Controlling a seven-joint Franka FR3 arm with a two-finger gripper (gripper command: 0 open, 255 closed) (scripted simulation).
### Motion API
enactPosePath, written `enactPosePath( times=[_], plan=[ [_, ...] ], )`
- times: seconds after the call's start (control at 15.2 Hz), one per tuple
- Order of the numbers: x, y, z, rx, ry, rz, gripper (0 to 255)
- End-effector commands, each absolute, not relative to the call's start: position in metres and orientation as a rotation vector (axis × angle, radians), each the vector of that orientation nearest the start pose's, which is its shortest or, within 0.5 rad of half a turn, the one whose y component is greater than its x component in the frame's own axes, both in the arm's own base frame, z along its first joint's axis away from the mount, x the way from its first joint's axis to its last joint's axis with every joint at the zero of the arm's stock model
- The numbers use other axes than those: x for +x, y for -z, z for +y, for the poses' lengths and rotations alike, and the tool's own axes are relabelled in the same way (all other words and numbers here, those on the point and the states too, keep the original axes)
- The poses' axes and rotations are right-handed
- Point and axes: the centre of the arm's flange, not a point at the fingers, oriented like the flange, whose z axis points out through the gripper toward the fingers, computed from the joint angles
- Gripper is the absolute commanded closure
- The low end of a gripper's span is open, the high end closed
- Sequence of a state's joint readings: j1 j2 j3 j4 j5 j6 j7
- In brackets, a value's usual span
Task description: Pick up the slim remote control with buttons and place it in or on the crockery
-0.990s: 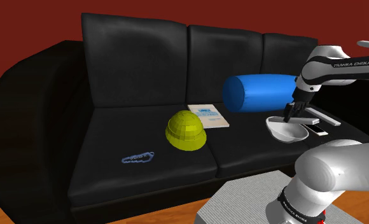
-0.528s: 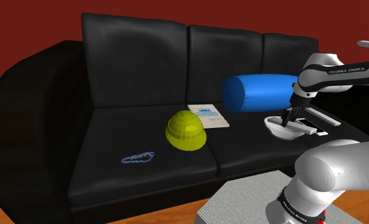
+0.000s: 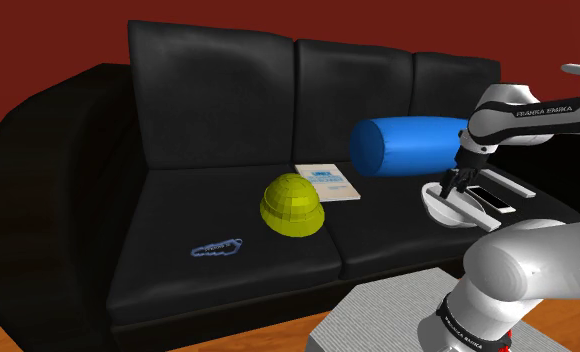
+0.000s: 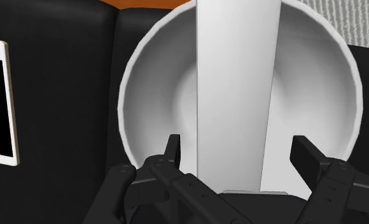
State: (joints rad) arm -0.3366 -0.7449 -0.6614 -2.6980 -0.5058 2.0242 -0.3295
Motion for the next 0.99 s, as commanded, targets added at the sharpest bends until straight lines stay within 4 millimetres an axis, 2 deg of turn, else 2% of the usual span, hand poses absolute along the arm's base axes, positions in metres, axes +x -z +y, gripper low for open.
enactPosePath(
  times=[0.0, 0.13, 0.4, 0.92],
  plan=[
    [0.179, -0.402, -0.301, -3.130, -0.011, 0.462, 0],
    [0.178, -0.402, -0.301, -3.130, -0.011, 0.462, 0],
    [0.179, -0.452, -0.300, -3.130, -0.011, 0.462, 0],
    [0.179, -0.452, -0.300, -3.130, -0.011, 0.462, 0]
  ],
)
